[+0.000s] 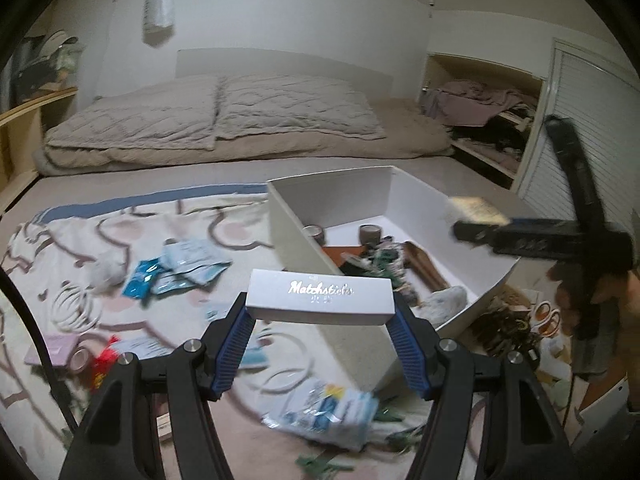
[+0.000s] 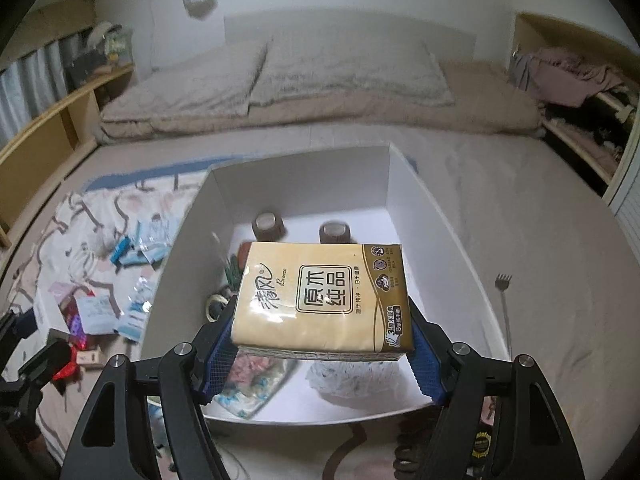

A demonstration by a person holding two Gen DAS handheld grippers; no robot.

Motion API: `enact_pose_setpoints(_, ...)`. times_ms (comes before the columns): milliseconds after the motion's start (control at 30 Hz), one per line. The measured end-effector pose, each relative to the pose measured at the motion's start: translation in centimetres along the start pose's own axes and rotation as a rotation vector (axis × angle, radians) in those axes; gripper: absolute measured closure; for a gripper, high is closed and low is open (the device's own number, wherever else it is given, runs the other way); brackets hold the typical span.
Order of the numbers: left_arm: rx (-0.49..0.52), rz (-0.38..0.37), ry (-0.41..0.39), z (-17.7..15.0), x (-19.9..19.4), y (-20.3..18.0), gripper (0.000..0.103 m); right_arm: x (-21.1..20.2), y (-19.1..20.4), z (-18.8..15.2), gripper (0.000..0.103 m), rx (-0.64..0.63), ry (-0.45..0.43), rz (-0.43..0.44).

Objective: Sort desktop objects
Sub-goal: 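Lower the tissue pack into the white box and open the right gripper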

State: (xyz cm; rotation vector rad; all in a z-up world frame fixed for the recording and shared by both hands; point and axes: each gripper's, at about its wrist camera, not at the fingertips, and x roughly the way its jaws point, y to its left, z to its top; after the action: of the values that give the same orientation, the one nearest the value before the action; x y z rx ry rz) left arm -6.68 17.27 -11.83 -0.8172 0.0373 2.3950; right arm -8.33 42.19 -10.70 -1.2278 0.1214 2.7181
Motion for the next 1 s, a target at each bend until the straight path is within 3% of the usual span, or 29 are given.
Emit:
enact_pose_setpoints(333, 0.020, -0.028, 0.013, 1.4, 2.6, -2.3, 0.037, 5.3, -0.8, 0.0, 0.028, -0.024, 0.187, -0.026)
enact_pose_setpoints(667, -0.006, -0.053, 0.047, 3.4, 5.3, -2.2, 0.037, 7.3, -1.7, -0.2, 0.028, -0.029, 0.287, -0.021)
enact_pose_setpoints(733, 0.004, -0.069, 0.061, 3.9, 5.9, -2.4, 0.037, 7.1, -1.7, -0.4, 0.028, -0.045, 0.278, -0.032)
enact_pose_setpoints(833, 0.023, -0.069, 0.067, 4.6, 6.6, -3.1, 0.037, 6.6, -2.2, -0.5, 0.017, -0.018, 0.257, -0.007)
enact_pose_setpoints(1000, 0.029, -0.093, 0.089, 5.3, 7.5, -4.1, 0.037, 5.6, -3.0, -0.3, 0.017, 0.020, 0.198, 0.031)
